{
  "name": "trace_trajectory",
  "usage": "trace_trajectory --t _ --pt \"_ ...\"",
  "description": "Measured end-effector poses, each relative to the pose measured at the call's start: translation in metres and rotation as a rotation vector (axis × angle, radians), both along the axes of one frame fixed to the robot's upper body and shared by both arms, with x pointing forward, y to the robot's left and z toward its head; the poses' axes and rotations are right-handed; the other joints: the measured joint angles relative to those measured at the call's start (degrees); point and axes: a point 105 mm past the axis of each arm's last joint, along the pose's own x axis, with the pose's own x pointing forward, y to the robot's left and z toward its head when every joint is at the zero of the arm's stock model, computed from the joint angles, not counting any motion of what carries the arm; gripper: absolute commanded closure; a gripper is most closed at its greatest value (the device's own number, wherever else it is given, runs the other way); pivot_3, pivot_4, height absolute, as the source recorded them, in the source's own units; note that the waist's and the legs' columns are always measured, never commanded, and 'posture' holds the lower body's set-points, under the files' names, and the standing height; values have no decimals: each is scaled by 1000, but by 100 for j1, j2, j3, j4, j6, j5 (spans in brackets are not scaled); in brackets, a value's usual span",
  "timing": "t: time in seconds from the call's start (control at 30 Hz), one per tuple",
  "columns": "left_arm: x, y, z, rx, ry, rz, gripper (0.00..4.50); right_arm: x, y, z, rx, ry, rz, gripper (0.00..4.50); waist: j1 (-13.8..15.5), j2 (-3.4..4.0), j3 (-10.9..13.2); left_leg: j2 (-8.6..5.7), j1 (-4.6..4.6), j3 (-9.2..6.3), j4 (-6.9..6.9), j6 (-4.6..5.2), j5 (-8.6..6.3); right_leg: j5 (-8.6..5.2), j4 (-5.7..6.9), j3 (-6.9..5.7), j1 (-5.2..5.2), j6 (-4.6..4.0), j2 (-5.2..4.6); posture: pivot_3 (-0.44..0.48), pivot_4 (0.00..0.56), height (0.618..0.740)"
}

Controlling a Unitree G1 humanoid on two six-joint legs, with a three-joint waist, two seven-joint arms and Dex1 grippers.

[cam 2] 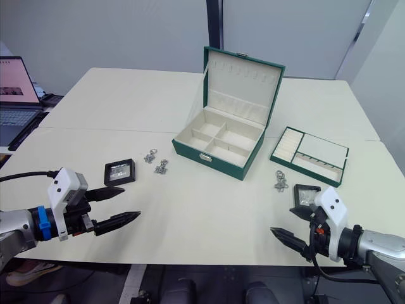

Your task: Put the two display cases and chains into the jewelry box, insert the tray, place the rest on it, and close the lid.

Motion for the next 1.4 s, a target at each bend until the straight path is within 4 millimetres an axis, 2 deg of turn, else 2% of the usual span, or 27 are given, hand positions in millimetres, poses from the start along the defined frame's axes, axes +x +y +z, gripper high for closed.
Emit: trace_trajectory --t 0.97,1.1,1.23,1.4 --pt "3 -4 8 -26 -6 5 0 2 3 5 -1 -11 20 28 0 0 0 0 0 0 1 0 0 0 0 0 7 0 0 0 150 740" --pt "2 -4 8 -35 3 3 887 2 4 6 3 -12 25 931 -1 0 0 0 0 0 1 0 0 0 0 0 7 0 0 0 150 740" --pt "7 0 10 -44 -3 20 2259 5 7 11 14 -27 43 2328 -1 0 0 0 0 -1 2 0 0 0 2 -2 6 0 0 0 150 740" --pt "30 2 30 -45 -82 42 3943 21 13 25 12 -89 58 3643 -1 0 0 -2 3 -2 5 0 0 0 1 -2 -4 0 0 0 150 740"
